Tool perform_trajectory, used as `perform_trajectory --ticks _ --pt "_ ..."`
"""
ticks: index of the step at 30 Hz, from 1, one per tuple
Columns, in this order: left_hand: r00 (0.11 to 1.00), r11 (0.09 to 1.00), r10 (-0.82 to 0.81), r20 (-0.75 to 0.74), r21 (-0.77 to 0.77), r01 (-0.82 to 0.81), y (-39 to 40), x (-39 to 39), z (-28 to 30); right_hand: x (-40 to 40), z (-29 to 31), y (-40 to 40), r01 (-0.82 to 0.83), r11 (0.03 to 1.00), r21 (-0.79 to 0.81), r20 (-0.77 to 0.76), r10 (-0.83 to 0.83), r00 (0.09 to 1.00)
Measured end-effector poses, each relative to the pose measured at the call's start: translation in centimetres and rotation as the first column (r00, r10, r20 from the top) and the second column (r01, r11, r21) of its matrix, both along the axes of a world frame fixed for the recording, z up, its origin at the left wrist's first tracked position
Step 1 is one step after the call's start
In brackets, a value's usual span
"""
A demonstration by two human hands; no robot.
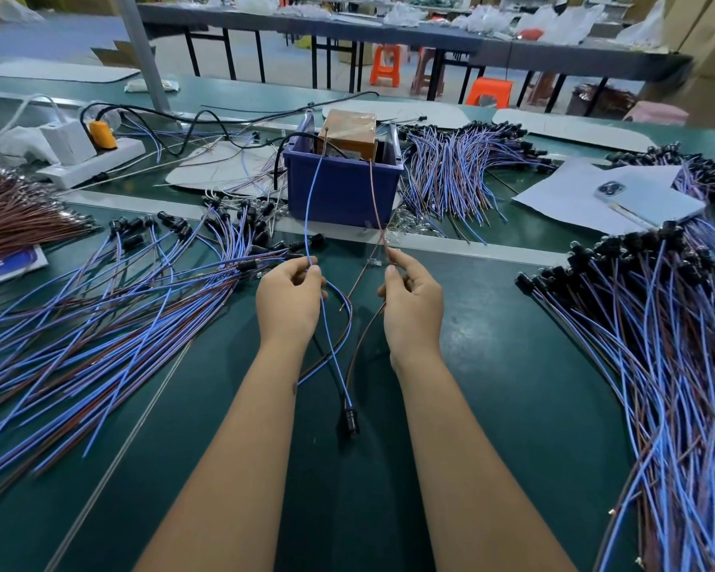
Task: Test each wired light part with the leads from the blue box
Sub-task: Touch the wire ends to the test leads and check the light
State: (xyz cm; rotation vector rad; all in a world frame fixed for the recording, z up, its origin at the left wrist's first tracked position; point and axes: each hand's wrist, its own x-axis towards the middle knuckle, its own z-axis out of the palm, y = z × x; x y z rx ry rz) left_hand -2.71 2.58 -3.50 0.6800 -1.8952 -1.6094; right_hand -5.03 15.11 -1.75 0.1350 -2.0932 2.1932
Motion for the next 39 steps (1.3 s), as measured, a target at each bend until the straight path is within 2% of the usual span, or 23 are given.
perform_trajectory --ticks 39 --pt "1.0 1.0 -0.01 -0.022 0.011 0.01 0.33 0.44 0.74 -0.29 -0.35 0.11 0.028 0.998 0.05 0.005 -0.029 1.0"
